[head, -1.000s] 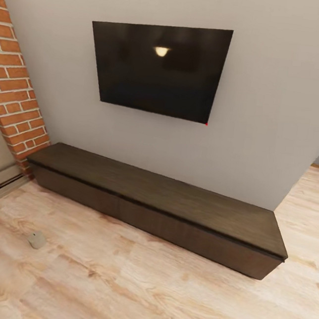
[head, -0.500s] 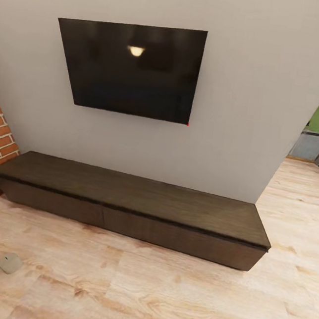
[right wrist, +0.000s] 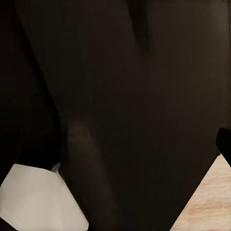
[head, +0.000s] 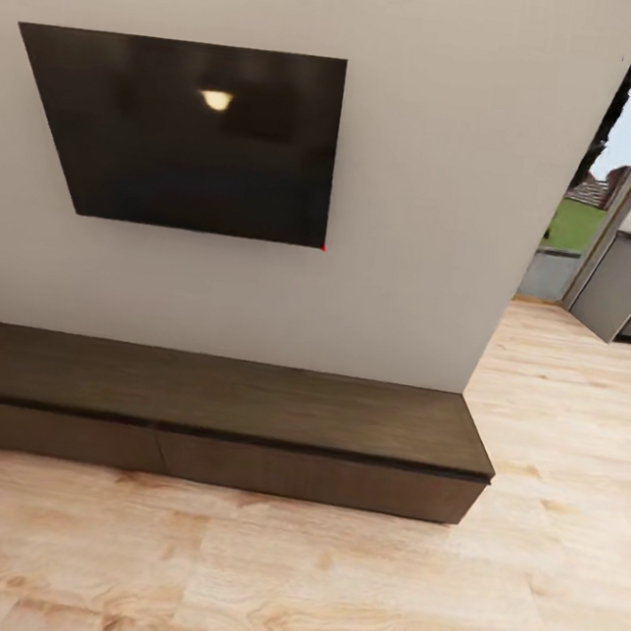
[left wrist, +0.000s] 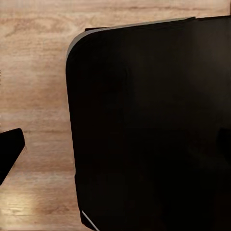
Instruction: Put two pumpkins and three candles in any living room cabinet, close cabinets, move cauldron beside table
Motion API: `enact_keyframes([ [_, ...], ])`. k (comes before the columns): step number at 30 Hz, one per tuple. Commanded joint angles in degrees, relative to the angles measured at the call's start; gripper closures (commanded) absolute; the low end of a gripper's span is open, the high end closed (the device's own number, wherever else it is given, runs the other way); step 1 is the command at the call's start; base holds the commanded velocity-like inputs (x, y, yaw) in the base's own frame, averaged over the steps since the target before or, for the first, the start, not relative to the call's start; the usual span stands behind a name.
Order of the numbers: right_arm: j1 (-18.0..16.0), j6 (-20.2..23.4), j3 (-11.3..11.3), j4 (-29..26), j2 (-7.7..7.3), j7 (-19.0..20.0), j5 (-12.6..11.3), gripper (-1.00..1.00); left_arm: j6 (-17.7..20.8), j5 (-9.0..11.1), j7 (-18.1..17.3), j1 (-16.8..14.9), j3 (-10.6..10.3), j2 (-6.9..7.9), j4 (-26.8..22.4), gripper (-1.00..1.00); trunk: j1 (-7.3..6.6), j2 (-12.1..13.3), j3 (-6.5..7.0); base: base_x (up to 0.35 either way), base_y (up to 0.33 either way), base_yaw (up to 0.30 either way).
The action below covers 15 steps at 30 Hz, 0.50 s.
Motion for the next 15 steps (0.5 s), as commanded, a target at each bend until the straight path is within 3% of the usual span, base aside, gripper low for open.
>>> enact_keyframes([
  [1,0.0,-0.2,-0.3,0.0,0.01,0.4,-0.6,-1.0,-0.2,-0.1,-0.1,0.0,-0.2,0.02,0.0,-1.0,0.01,0.0,0.02,0.11,0.0,-0.267],
  [6,0.0,-0.2,-0.2,-0.1,0.04,0.4,-0.5,-1.0,-0.3,-0.1,0.0,0.0,-0.2,0.02,0.0,-1.0,0.01,0.0,0.23,0.108,-0.002,-0.182],
  [15,-0.1,0.0,0.5,-0.8,0.51,0.4,0.2,-1.0,-0.4,-0.1,0.1,0.0,-0.2,0.02,0.0,-1.0,0.01,0.0,0.3,0.138,-0.099,-0.028],
])
